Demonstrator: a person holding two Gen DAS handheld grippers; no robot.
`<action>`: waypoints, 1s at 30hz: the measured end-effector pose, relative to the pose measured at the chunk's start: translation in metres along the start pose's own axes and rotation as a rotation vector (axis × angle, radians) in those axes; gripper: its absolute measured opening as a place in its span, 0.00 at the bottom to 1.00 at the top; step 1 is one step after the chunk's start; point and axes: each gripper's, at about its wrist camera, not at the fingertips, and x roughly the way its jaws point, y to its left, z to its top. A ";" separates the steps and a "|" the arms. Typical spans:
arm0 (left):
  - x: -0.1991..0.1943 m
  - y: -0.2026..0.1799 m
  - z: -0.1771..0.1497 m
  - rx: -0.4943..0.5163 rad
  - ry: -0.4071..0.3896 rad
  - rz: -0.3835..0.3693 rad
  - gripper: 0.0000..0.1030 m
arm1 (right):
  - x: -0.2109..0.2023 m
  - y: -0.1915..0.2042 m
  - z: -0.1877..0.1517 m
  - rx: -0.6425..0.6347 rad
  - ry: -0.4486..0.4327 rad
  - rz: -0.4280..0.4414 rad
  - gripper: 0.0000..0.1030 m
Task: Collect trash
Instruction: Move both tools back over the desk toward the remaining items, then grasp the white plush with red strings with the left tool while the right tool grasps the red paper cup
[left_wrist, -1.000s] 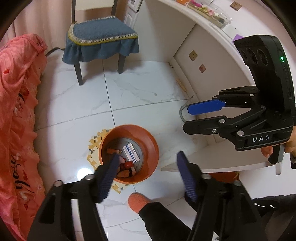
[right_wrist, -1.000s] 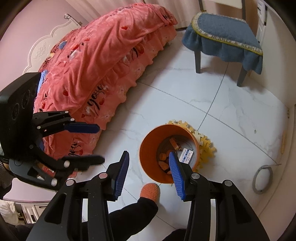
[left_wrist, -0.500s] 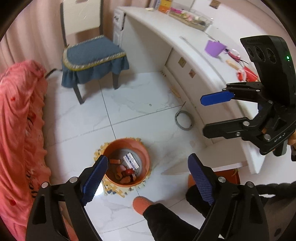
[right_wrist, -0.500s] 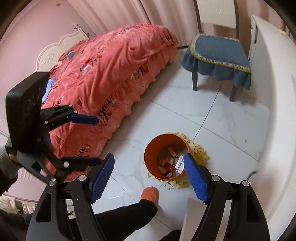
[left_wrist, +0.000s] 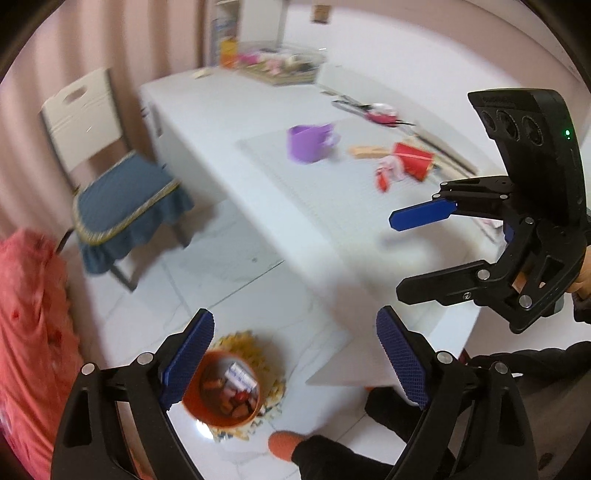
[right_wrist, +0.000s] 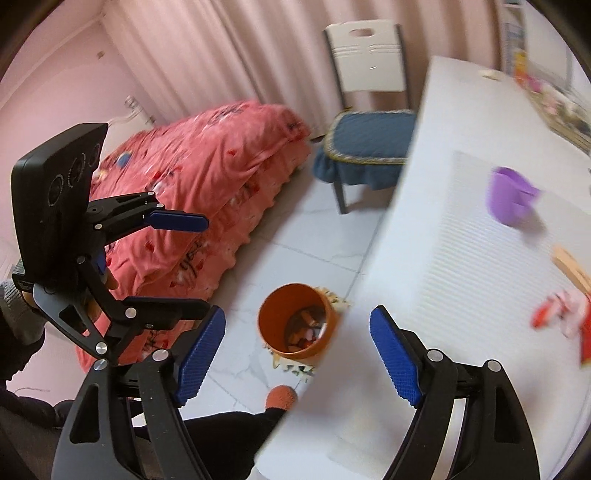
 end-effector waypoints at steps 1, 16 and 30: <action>0.001 -0.005 0.004 0.013 -0.004 -0.008 0.86 | -0.009 -0.007 -0.003 0.014 -0.012 -0.013 0.78; 0.070 -0.106 0.086 0.202 0.013 -0.145 0.86 | -0.102 -0.139 -0.062 0.228 -0.112 -0.177 0.78; 0.161 -0.141 0.145 0.287 0.031 -0.212 0.86 | -0.102 -0.246 -0.078 0.396 -0.145 -0.182 0.68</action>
